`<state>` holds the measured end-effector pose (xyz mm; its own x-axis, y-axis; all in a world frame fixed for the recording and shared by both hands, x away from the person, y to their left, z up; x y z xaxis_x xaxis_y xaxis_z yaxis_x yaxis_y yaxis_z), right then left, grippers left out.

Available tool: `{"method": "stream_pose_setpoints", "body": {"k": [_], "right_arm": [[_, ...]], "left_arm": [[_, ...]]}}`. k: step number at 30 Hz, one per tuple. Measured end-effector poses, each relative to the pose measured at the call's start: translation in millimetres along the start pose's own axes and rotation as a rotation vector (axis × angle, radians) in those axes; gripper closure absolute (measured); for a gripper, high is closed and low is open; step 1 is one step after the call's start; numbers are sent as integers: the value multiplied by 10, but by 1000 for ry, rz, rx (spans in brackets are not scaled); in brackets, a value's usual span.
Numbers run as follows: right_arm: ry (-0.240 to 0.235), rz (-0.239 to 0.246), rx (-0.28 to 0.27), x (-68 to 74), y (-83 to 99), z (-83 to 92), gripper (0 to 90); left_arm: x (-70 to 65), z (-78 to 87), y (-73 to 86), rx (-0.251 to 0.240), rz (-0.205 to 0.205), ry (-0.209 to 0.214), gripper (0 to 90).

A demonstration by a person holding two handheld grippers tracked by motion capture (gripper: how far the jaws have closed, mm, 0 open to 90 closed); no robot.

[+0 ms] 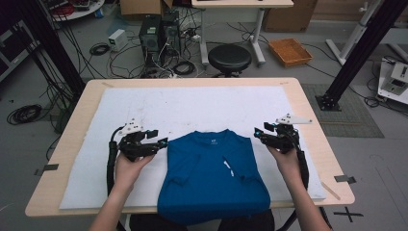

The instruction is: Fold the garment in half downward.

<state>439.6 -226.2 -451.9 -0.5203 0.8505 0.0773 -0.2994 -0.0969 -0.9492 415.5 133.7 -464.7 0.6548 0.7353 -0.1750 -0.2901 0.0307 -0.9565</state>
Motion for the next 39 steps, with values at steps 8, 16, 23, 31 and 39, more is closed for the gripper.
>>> {"method": "stream_pose_setpoints", "body": {"k": [8, 16, 23, 31, 39], "right_arm": [[-18, -5, 116, 21, 210, -248, 569], [-24, -17, 163, 36, 296, -364, 589], [-47, 8, 215, 104, 385, -491, 591], [-75, 45, 230, 181, 427, -577, 595], [-106, 114, 279, 287, 483, -629, 673]], "left_arm": [[34, -242, 157, 91, -15, -42, 533], [-14, -503, 182, 125, -7, -29, 560], [-45, -623, 260, 149, -12, -10, 560], [15, -638, 303, 198, -1, -27, 560], [-24, -703, 327, 266, -72, -60, 587]]}}
Point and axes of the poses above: each handheld gripper's, and its own axes: z roughly backward along the jaws, y roughly out of its underside, x roughly to its left, the point moved 10 cm from there along -z, roughly forward along the jaws, and after that the axes turned 13 degrees about -x, right-handed, at the moved point
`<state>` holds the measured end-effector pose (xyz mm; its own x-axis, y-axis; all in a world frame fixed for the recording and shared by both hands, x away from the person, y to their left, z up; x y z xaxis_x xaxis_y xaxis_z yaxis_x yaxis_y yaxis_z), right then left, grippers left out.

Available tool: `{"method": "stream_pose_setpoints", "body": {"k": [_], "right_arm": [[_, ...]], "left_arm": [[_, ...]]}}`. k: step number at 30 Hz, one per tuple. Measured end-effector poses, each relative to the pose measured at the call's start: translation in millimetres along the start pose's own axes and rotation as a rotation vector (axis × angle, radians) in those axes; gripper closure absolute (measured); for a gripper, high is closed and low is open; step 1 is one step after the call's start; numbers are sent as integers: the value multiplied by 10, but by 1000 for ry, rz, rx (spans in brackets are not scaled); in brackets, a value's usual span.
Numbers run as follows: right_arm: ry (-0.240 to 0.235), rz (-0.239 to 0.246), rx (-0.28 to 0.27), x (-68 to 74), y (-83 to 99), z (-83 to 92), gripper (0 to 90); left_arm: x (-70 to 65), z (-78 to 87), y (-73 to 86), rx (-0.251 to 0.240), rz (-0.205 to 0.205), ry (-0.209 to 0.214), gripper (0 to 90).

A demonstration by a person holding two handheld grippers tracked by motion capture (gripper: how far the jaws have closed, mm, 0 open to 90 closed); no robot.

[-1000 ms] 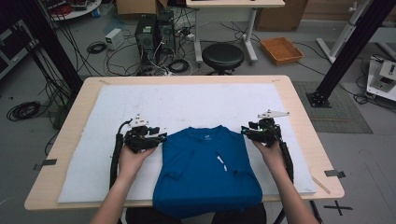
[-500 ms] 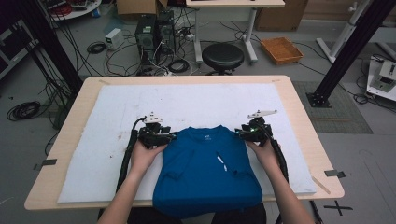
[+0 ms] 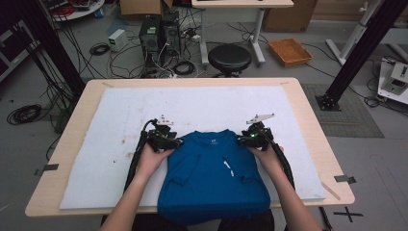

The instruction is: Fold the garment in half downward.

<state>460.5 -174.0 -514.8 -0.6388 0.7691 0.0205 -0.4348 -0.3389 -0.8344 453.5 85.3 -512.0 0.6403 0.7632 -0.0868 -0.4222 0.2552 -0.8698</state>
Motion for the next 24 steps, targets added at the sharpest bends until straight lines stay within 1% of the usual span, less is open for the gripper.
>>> {"method": "stream_pose_setpoints", "body": {"k": [1, 2, 3, 5, 7, 8, 10, 11, 12, 13, 14, 16, 17, 18, 20, 22, 24], "right_arm": [[5, 11, 1, 10, 3, -2, 695], [-2, 20, -2, 20, -3, -1, 741], [-3, 24, -1, 25, -3, 1, 763], [2, 37, -2, 21, -6, 6, 820], [2, 31, 0, 13, -3, 17, 845], [3, 29, -4, 7, -6, 19, 848], [6, 20, -12, -16, -16, 34, 848], [4, 5, -24, -30, -32, 50, 838], [7, -4, -29, -37, -39, 58, 785], [7, -4, -29, -37, -39, 58, 785], [7, -11, -40, -52, -55, 59, 746], [12, -33, -51, -67, -84, 67, 720], [13, -39, -57, -72, -103, 68, 699], [13, -48, -62, -72, -125, 63, 688], [8, -50, -64, -58, -150, 43, 666], [1, -49, -46, -24, -150, 2, 653], [-3, -30, -29, -9, -134, -44, 647]], "left_arm": [[14, 5, 2, 2, -12, -8, 607], [18, 7, 4, 1, -14, -11, 642], [24, 10, 4, -1, -15, -16, 671], [23, 17, 6, -4, -11, -5, 763], [14, 19, 7, -2, -16, 3, 827], [11, 18, 6, 0, -23, 1, 829], [9, 19, 2, -1, -23, -1, 828], [15, 19, -4, -6, -25, -1, 791], [22, 18, -15, -14, -16, -12, 723], [41, 16, -28, -20, -11, -23, 723], [43, 13, -40, -27, 6, -22, 691], [41, -4, -62, -34, 28, -12, 658], [32, -20, -66, -27, 32, -5, 643], [25, -30, -65, -18, 28, 0, 637], [13, -56, -63, -7, 19, 3, 637], [1, -79, -46, 4, 15, 6, 636], [1, -83, -50, -2, 25, 2, 634]]}}
Point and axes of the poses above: each handheld gripper's, and its own axes: z roughly backward along the jaws, y roughly out of its underside, x roughly to its left, the point moved 10 cm from there along -z, roughly forward along the jaws, and after that the axes turned 13 degrees about -x, right-handed, at the moved point
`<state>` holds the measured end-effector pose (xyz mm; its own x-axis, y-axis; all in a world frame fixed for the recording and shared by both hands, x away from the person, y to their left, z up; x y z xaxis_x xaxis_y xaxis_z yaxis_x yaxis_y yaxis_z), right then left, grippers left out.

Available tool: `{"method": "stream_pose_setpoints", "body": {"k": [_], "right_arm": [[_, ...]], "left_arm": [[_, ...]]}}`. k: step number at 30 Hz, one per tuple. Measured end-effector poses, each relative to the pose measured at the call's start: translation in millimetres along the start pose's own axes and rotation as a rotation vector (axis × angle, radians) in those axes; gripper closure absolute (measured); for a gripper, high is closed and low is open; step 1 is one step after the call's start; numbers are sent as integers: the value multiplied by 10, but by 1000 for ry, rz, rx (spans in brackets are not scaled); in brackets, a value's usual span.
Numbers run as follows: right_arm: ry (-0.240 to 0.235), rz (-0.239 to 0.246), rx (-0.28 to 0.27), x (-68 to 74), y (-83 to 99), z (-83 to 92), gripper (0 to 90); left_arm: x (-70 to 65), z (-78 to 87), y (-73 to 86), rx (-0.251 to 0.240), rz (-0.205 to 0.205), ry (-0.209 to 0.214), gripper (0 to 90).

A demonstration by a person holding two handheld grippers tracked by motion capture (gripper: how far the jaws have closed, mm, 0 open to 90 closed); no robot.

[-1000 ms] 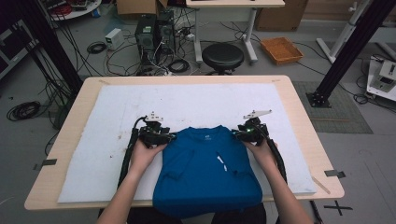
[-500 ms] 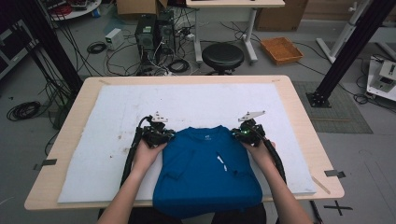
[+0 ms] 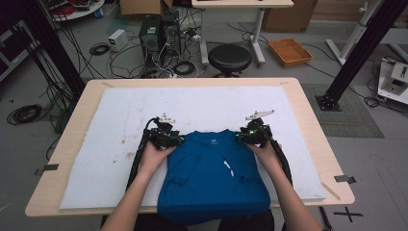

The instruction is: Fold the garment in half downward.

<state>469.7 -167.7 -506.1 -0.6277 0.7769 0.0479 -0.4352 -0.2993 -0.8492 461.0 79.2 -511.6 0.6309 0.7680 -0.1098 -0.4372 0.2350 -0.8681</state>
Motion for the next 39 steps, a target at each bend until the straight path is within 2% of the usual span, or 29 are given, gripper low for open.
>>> {"method": "stream_pose_setpoints", "body": {"k": [3, 4, 6, 9, 11, 15, 18, 20, 22, 24, 25, 27, 30, 33, 39], "right_arm": [[-1, 5, 29, 17, 42, -57, 650], [-1, 6, 39, 21, 55, -67, 661], [0, 17, 37, 22, 56, -73, 711], [-15, 21, 41, 33, 59, -62, 803], [-15, 30, 41, 36, 59, -58, 841], [-20, 26, 35, 36, 57, -54, 862], [-21, 18, 32, 33, 55, -50, 863], [-20, 16, 31, 33, 57, -47, 863], [-21, 17, 28, 31, 58, -48, 863], [-22, 15, 29, 30, 58, -47, 864], [-22, 13, 29, 31, 59, -46, 863], [-23, 18, 28, 30, 59, -46, 863], [-19, 20, 24, 26, 57, -44, 866], [-15, 16, 19, 19, 53, -44, 876], [-19, -7, 4, -5, 34, -34, 883]], "left_arm": [[-7, 2, -1, 3, 6, -5, 635], [-15, 3, -2, 5, -7, -5, 640], [-45, 4, -1, 8, -7, 10, 670], [-51, 0, 4, 12, -24, 6, 723], [-54, 0, 6, 11, -17, 12, 769], [-73, 5, 13, 17, -21, 36, 866], [-67, 5, 9, 13, -9, 38, 859], [-67, -1, -1, 2, 20, 45, 729], [-60, -6, -2, -2, 20, 45, 640], [-57, -11, -1, -4, 16, 48, 633], [-50, -8, 1, -1, 5, 39, 647], [-46, -7, 7, 5, -33, 31, 746], [-64, -11, 10, 7, -36, 45, 859], [-67, -13, 8, 6, -44, 46, 874], [-23, -19, -21, -22, -22, 45, 883]]}}
Point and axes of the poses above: each handheld gripper's, and its own axes: z roughly backward along the jaws, y roughly out of its underside, x roughly to its left, the point moved 10 cm from there along -z, roughly forward along the jaws, and after that the axes turned 13 degrees about -x, right-handed, at the moved point
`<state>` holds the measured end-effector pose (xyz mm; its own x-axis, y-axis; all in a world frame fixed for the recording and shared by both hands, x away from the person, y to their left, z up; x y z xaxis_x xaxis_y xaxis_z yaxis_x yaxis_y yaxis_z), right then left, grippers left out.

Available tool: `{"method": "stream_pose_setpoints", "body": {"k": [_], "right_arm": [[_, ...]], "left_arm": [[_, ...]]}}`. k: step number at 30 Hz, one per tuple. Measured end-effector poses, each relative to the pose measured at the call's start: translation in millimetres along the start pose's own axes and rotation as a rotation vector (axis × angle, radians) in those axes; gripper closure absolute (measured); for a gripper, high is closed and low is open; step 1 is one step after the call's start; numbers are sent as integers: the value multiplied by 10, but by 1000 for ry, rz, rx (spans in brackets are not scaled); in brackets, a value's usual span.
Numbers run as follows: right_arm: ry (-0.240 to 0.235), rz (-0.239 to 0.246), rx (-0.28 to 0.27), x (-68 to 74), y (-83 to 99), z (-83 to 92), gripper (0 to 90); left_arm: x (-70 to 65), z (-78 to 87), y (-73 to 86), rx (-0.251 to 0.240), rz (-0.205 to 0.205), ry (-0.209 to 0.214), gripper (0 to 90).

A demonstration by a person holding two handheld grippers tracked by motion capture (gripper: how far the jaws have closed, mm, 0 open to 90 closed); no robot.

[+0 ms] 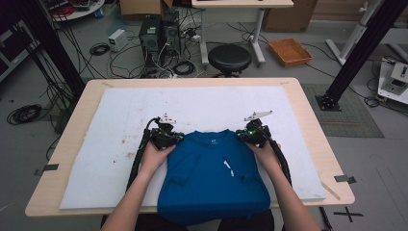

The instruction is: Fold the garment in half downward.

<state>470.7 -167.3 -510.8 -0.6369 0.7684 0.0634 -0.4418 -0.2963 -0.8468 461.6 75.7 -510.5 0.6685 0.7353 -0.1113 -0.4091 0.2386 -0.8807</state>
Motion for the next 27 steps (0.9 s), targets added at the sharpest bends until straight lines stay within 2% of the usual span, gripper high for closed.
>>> {"method": "stream_pose_setpoints", "body": {"k": [3, 6, 10, 12, 13, 17, 22, 27], "right_arm": [[-3, -18, -21, -38, -27, 2, 885], [-2, -45, -37, -90, -55, -10, 887], [12, -69, -73, -182, -127, -28, 888], [13, -84, -67, -220, -159, -41, 888], [17, -86, -68, -239, -190, -46, 889], [11, -87, -103, -260, -353, -15, 889], [2, -41, -126, -171, -396, 135, 889], [-4, 2, -174, -16, -395, 380, 889]], "left_arm": [[37, -14, -17, 1, 8, 4, 883], [79, -44, -111, -13, 16, -2, 884], [115, -95, -239, -22, 0, -11, 884], [144, -121, -301, -22, -3, -19, 884], [163, -125, -352, -46, -8, -23, 884], [190, -81, -422, -68, 3, -23, 883], [113, 74, -483, -104, -27, 3, 883], [-101, 310, -508, -134, -100, 37, 883]]}}
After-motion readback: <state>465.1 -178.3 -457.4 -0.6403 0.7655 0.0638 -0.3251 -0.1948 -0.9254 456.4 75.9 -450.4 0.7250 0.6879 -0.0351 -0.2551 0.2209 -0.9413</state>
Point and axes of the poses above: each handheld gripper's, and its own axes: z roughly backward along the jaws, y roughly out of its underside, x roughly to its left, the point moved 10 cm from there along -z, roughly forward along the jaws, and after that the axes turned 13 degrees about -x, right-handed, at the moved point
